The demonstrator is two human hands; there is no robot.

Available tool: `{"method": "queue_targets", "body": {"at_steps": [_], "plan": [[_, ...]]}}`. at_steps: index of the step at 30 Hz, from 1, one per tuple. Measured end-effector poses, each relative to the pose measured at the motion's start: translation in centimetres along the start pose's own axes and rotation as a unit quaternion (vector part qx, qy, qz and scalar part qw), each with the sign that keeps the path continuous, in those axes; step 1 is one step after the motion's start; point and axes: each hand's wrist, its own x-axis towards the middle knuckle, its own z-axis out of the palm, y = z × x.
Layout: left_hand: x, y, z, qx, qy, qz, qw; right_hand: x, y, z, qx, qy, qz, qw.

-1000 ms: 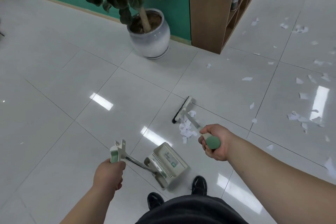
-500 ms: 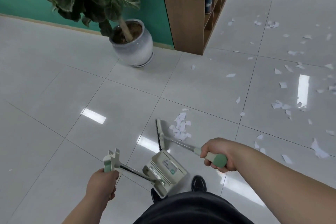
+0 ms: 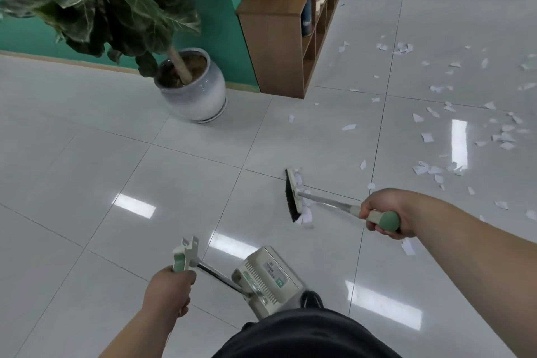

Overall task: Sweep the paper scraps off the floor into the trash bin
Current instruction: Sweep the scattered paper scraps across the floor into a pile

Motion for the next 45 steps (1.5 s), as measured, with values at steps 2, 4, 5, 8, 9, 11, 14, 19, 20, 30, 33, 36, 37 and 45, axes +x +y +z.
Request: {"method": "queue_targets", "body": {"at_steps": [2,4,5,8,9,11,14,19,20,30,33,36,37,45], "plan": [[0.1,0.8,0.3,-0.001,-0.004,0.009,1.0,0.2,0.1,-1.3,0.017,0.02,-0.001,1.0],[0.3,1.5,0.5,-0.001,-0.006,0.02,1.0,0.3,0.1,-2.3,0.034,0.039,-0.007,0.999],[0.4,1.9,0.6,0.0,-0.007,0.025,1.0,0.2,0.1,-2.8,0.041,0.048,-0.01,0.998],[0.7,3.3,0.8,0.003,-0.01,0.047,0.999,0.3,0.1,-3.9,0.054,0.072,-0.012,0.996],[0.8,3.9,0.9,0.005,-0.012,0.056,0.998,0.2,0.1,-4.0,0.057,0.079,-0.014,0.995],[1.0,4.9,1.0,0.01,-0.017,0.074,0.997,-0.1,-0.2,-3.6,0.068,0.089,-0.03,0.993],[1.7,6.2,1.3,0.009,-0.026,0.093,0.995,-1.0,-0.5,-1.7,0.102,0.088,-0.065,0.989],[3.7,8.1,1.1,0.002,-0.027,0.106,0.994,-2.4,-0.6,0.8,0.166,0.062,-0.078,0.981],[4.2,8.7,0.9,-0.005,-0.028,0.11,0.994,-2.6,-0.9,1.0,0.18,0.053,-0.08,0.979],[12.2,16.5,-0.7,-0.04,-0.074,0.112,0.99,1.5,-13.1,7.4,0.245,-0.03,-0.093,0.965],[15.2,19.1,-1.6,-0.022,-0.088,0.112,0.989,3.5,-18.9,9.1,0.257,-0.041,-0.098,0.961],[18.3,21.7,-2.6,0.016,-0.089,0.119,0.989,6.3,-24.5,10.2,0.274,-0.043,-0.094,0.956],[19.4,22.5,-2.7,0.023,-0.093,0.12,0.988,7.2,-26.4,10.4,0.282,-0.046,-0.094,0.954],[25.3,28.4,-1.9,0.096,-0.131,0.136,0.977,11.9,-32.2,9.9,0.349,-0.031,-0.053,0.935]]}}
